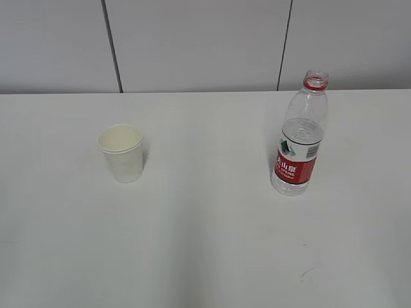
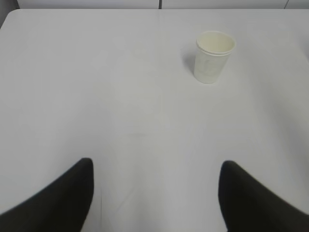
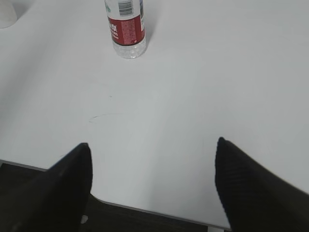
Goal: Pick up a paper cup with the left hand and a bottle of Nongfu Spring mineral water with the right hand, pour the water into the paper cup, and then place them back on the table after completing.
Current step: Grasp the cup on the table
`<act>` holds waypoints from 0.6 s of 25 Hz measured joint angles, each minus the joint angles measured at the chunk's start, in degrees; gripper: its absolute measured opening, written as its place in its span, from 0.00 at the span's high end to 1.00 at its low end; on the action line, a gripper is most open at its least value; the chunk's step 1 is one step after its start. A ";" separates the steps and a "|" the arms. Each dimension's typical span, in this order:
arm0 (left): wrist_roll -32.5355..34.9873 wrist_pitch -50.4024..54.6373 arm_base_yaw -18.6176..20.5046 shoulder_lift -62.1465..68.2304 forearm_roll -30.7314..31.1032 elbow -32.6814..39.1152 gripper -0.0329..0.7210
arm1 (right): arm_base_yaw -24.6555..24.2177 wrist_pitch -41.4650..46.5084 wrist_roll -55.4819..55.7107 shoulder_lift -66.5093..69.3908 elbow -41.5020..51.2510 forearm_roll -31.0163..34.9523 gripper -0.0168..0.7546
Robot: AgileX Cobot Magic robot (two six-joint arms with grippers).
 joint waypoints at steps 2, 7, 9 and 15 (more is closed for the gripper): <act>0.00 0.00 0.00 0.00 0.00 0.00 0.30 | 0.00 0.00 0.00 0.00 0.00 0.00 0.22; 0.00 0.00 0.00 0.00 0.00 0.00 0.30 | 0.00 0.00 0.00 0.00 0.00 0.08 0.22; 0.00 0.00 0.00 0.00 0.00 0.00 0.30 | 0.00 0.00 0.00 0.00 0.00 0.12 0.22; 0.00 0.00 0.00 0.00 0.00 0.00 0.30 | 0.00 -0.13 0.00 0.00 -0.11 0.21 0.22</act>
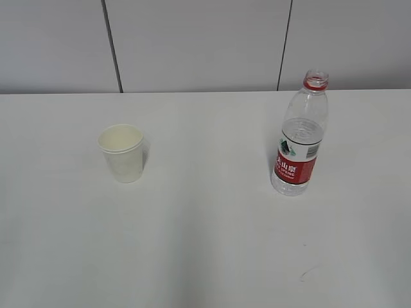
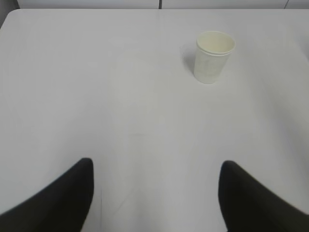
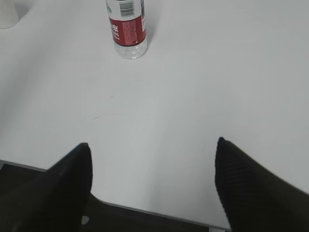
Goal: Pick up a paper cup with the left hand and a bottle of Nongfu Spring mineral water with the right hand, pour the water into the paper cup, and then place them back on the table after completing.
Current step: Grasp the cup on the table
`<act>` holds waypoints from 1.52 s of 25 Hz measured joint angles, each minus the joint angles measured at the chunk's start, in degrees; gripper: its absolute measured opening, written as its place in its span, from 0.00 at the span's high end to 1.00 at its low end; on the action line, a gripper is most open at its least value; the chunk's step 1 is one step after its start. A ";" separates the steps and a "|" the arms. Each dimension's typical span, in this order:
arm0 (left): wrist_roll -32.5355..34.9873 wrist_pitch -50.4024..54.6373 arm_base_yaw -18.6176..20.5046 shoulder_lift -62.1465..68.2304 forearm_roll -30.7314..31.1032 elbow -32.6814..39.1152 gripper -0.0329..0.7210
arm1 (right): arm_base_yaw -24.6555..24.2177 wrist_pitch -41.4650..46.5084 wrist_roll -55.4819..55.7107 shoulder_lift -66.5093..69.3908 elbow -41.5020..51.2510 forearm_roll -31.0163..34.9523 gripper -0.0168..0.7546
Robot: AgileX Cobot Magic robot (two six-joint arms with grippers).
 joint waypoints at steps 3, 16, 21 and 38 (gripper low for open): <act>0.00 0.00 0.00 0.00 0.00 0.00 0.30 | 0.00 -3.24 0.00 0.00 -1.04 0.00 0.22; 0.00 -2.01 0.00 0.00 2.32 -0.62 0.30 | 0.00 -32.60 0.00 14.25 -1.89 -0.20 0.22; 0.00 -15.44 0.00 2.21 3.06 -1.64 0.30 | 0.00 -38.11 0.00 17.86 -1.89 -0.20 0.22; 0.00 -60.18 0.00 37.50 3.06 4.79 0.30 | 0.00 -46.45 0.00 22.16 2.39 -1.16 0.22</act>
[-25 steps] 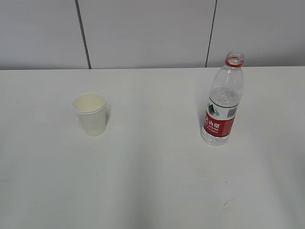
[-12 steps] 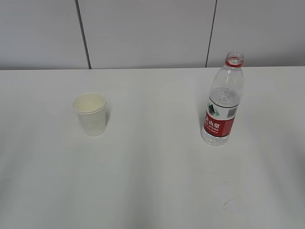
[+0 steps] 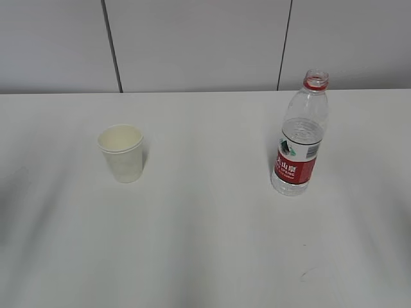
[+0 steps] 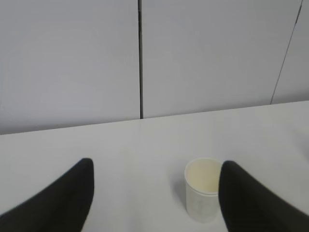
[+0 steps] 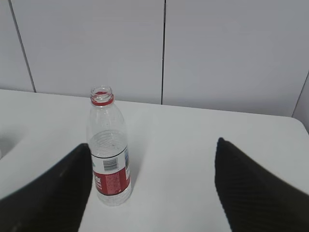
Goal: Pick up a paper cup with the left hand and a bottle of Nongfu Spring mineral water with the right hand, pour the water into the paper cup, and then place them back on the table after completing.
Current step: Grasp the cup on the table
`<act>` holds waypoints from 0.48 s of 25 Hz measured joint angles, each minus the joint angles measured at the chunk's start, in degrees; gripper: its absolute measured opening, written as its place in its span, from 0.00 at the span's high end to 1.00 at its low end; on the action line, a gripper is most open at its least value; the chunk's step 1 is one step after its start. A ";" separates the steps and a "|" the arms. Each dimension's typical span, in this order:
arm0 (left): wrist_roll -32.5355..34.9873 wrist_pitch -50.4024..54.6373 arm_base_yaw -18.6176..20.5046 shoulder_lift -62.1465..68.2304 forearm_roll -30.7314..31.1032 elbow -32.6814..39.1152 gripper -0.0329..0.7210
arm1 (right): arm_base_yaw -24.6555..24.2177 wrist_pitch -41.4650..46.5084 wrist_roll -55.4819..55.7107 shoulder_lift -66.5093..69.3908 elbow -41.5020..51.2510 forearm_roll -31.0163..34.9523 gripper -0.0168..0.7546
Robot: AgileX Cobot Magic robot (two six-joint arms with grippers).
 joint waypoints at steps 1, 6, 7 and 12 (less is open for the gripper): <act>0.00 -3.29 0.00 1.11 0.00 1.40 0.30 | 0.00 -0.28 0.00 0.00 0.00 0.00 0.22; 0.00 -16.54 0.00 6.28 0.00 7.96 0.30 | 0.00 -0.34 0.00 0.00 0.00 0.00 0.22; 0.00 -17.36 0.00 7.40 0.00 8.62 0.30 | 0.00 -0.34 0.00 0.00 0.00 0.00 0.22; 0.00 -20.73 0.00 15.31 0.04 9.34 0.30 | 0.00 -0.34 0.00 0.00 0.00 -0.10 0.22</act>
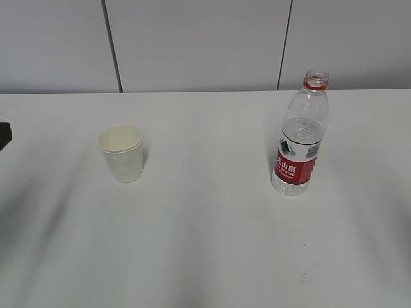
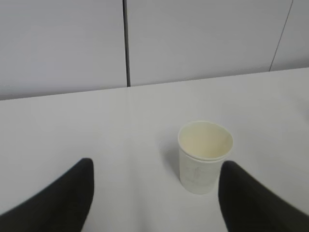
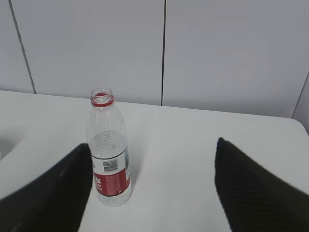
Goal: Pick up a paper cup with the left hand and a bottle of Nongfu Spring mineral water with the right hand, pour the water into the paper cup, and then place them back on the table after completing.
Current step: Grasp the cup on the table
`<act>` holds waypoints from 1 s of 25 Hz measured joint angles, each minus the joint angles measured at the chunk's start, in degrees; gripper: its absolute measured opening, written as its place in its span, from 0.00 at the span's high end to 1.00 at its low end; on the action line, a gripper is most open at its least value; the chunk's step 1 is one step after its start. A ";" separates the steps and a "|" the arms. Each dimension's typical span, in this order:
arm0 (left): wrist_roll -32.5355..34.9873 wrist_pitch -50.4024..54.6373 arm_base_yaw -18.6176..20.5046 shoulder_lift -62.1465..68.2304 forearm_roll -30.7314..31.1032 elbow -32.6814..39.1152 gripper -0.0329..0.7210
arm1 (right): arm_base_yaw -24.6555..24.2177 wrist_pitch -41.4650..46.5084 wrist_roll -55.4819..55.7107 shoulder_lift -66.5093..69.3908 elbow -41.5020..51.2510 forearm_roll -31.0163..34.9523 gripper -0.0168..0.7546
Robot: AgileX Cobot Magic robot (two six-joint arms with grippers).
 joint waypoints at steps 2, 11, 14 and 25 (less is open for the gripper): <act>0.00 -2.90 0.00 3.74 0.14 0.00 0.30 | 0.00 0.00 0.00 0.00 0.00 0.00 0.22; 0.00 -28.34 0.00 23.68 3.00 1.12 0.30 | 0.00 -0.44 0.00 0.00 0.00 0.00 0.22; 0.00 -34.63 0.00 29.60 4.19 1.12 0.30 | 0.00 -1.50 0.00 0.00 0.00 0.00 0.22; 0.00 -47.41 0.00 48.02 11.49 0.81 0.30 | 0.00 -3.21 0.00 0.03 0.00 2.06 0.22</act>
